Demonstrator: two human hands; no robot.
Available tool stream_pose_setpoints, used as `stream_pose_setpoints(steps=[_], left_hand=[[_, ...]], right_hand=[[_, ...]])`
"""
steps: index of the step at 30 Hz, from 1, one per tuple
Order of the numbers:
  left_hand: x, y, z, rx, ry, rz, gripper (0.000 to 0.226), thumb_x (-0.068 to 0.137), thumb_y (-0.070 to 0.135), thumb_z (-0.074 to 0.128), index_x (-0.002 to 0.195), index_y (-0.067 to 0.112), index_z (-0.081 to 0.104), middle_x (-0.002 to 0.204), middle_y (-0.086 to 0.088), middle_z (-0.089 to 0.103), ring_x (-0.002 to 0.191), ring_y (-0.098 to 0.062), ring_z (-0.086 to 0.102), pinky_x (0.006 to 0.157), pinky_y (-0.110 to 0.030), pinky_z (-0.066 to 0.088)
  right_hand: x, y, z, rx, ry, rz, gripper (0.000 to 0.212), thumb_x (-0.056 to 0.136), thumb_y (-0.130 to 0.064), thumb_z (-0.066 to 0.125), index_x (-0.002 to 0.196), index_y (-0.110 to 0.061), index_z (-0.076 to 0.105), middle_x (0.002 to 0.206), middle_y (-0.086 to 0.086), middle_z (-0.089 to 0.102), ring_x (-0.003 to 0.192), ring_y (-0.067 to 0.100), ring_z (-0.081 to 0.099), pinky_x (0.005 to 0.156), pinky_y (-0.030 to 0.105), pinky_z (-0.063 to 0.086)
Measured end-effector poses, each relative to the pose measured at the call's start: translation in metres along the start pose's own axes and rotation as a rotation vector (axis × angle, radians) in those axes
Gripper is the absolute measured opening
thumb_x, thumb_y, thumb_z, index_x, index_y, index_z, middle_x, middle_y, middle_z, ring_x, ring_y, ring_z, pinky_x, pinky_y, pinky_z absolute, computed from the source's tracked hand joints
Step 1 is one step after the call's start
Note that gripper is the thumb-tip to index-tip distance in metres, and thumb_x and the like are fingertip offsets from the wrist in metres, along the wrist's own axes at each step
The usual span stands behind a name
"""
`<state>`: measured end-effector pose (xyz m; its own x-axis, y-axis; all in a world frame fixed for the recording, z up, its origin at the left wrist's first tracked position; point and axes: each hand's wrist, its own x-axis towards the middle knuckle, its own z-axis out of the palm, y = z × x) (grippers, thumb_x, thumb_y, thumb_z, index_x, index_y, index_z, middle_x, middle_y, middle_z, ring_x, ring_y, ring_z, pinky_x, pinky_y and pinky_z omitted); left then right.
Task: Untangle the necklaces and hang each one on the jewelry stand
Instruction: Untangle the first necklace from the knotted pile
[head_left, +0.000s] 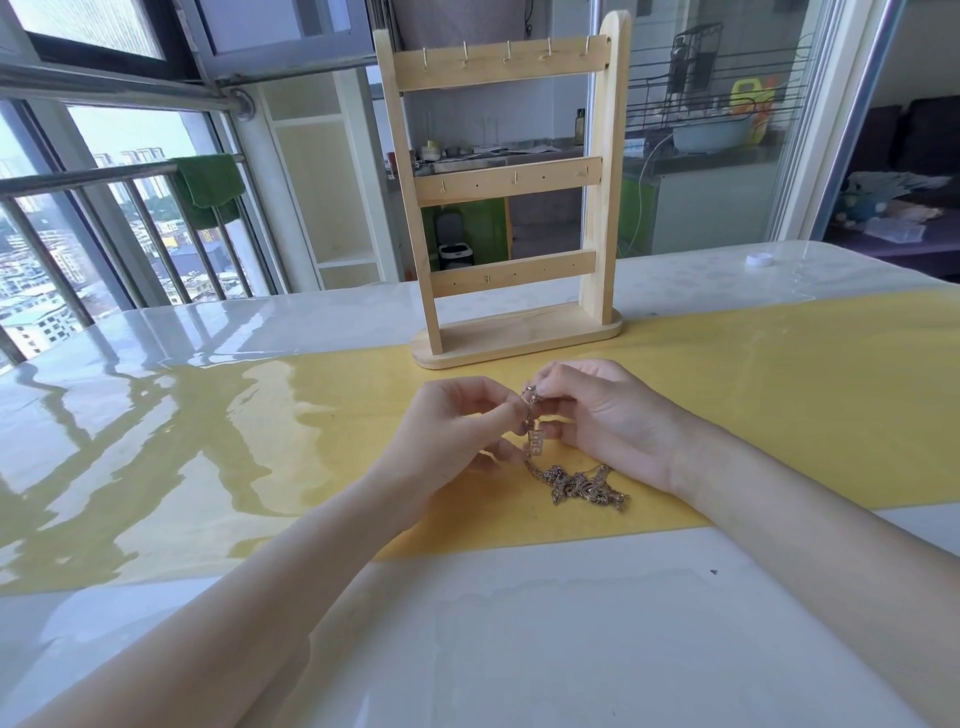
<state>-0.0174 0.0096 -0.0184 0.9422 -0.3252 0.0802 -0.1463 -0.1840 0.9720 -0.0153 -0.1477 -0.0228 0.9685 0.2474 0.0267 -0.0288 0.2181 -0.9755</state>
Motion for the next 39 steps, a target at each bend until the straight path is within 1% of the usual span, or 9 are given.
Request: stream_pose_setpoints(steps=[3,7,12,18,22,26,32,36,39], left_hand=[[-0.001,-0.004,0.002,0.143,-0.027,0.071,0.017,0.088,0.008,0.062,0.072,0.011,0.061,0.063,0.006,0.063,0.052,-0.009,0.060,0.050,-0.019,0.047],[0.001,-0.004,0.000,0.045,0.004,0.057,0.017,0.091,0.009,0.058,0.074,0.011,0.059,0.068,0.003,0.060,0.052,-0.010,0.057,0.049,-0.019,0.046],[0.004,-0.005,-0.003,-0.125,0.046,0.030,0.005,0.088,0.015,0.064,0.083,0.013,0.063,0.078,0.002,0.061,0.062,-0.009,0.058,0.055,-0.021,0.050],[0.007,-0.010,-0.004,-0.081,0.072,0.073,0.010,0.081,0.011,0.072,0.085,0.014,0.063,0.072,0.005,0.063,0.068,-0.006,0.060,0.061,-0.021,0.052],[0.009,-0.012,-0.006,-0.054,0.111,0.048,0.011,0.081,0.011,0.072,0.083,0.015,0.063,0.071,0.005,0.064,0.067,-0.008,0.058,0.060,-0.020,0.051],[0.010,-0.013,-0.007,-0.023,0.113,0.026,0.012,0.082,0.011,0.072,0.087,0.015,0.062,0.068,0.004,0.068,0.065,-0.012,0.057,0.063,-0.023,0.050],[0.008,-0.013,-0.005,0.100,0.125,0.083,0.015,0.082,0.003,0.068,0.091,0.012,0.060,0.068,0.004,0.066,0.051,-0.005,0.050,0.043,-0.015,0.040],[0.009,-0.013,-0.005,0.145,0.140,0.064,0.017,0.080,0.004,0.067,0.090,0.015,0.058,0.063,0.008,0.064,0.061,-0.013,0.049,0.053,-0.025,0.040],[0.010,-0.012,-0.005,0.087,0.136,-0.040,0.014,0.081,0.008,0.066,0.087,0.018,0.057,0.062,0.010,0.062,0.059,-0.011,0.050,0.060,-0.024,0.036]], right_hand=[[0.002,0.000,-0.002,0.052,0.098,-0.025,0.025,0.089,0.003,0.047,0.067,-0.008,0.052,0.066,0.005,0.057,0.059,0.013,0.051,0.051,0.020,0.041],[0.002,-0.002,-0.005,0.056,0.140,-0.038,0.020,0.088,0.004,0.054,0.072,-0.008,0.054,0.063,0.005,0.058,0.058,0.013,0.051,0.048,0.017,0.042],[0.000,-0.001,-0.004,0.057,0.084,-0.035,0.009,0.083,0.002,0.063,0.082,-0.007,0.061,0.068,0.003,0.066,0.060,0.010,0.060,0.054,0.017,0.049],[0.000,0.000,-0.003,0.014,0.064,-0.063,0.009,0.082,0.004,0.063,0.089,0.000,0.066,0.077,0.008,0.069,0.070,0.013,0.068,0.065,0.018,0.055],[-0.001,0.002,-0.001,-0.093,0.063,-0.092,0.014,0.080,0.007,0.065,0.090,-0.003,0.068,0.080,0.008,0.070,0.074,0.013,0.068,0.065,0.017,0.053],[0.000,0.003,0.001,-0.256,0.161,-0.134,0.025,0.079,0.005,0.069,0.097,-0.011,0.064,0.083,0.003,0.067,0.070,0.010,0.062,0.063,0.018,0.050],[-0.002,0.003,0.008,-0.527,0.156,-0.172,0.034,0.080,0.000,0.069,0.103,-0.021,0.054,0.093,-0.003,0.053,0.064,0.005,0.056,0.067,0.016,0.046],[-0.003,0.003,0.009,-0.593,0.126,-0.179,0.033,0.082,-0.002,0.068,0.104,-0.021,0.053,0.096,-0.005,0.052,0.069,0.008,0.057,0.070,0.020,0.046],[-0.004,0.002,0.010,-0.599,0.091,-0.175,0.031,0.082,-0.001,0.066,0.099,-0.022,0.052,0.096,-0.003,0.052,0.070,0.009,0.056,0.069,0.019,0.045]])
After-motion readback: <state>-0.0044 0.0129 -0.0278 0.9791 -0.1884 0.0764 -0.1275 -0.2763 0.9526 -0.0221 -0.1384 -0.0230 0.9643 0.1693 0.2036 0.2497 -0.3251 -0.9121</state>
